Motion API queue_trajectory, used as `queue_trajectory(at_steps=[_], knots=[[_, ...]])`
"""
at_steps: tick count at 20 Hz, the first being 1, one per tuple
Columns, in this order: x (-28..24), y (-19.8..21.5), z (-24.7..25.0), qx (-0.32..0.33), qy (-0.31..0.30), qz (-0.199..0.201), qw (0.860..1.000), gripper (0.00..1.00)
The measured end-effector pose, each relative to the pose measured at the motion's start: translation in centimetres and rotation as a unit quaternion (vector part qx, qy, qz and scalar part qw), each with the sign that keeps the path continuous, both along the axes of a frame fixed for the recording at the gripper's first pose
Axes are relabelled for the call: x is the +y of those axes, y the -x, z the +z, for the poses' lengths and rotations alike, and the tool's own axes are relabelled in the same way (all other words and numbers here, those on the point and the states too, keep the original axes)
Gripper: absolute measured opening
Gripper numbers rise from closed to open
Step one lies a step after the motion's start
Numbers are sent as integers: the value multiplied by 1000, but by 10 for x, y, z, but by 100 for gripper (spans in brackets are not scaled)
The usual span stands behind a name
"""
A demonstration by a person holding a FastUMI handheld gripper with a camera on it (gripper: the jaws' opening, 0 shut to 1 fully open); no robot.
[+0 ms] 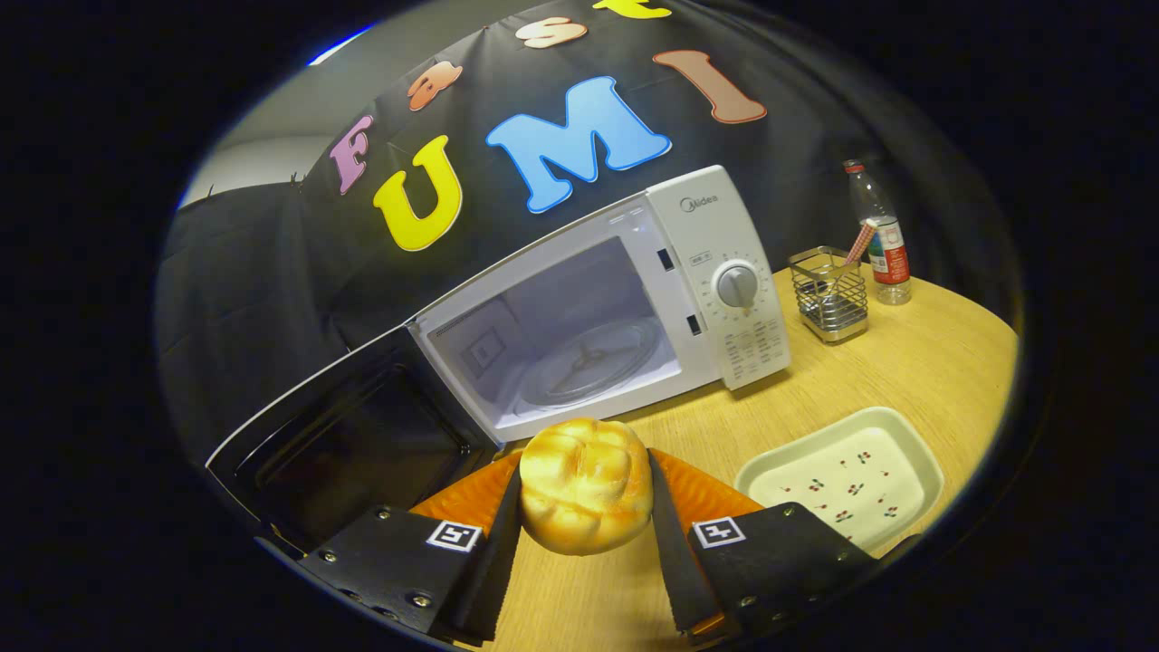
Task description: Open the microwave, put the food inside, and close the microwave door.
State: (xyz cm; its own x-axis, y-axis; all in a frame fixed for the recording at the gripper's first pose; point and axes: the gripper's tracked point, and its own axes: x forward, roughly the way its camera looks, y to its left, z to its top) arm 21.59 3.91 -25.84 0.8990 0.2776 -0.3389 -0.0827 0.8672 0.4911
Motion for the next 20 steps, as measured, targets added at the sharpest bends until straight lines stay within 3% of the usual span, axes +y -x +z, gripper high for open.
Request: queue_trajectory(at_steps=[10,16,20], knots=[[56,-123,-6,-2,-4,-27,1000,70],[50,-206,-32,21,-2,-87,996,70],[60,-236,-41,17,7,-99,995,70]])
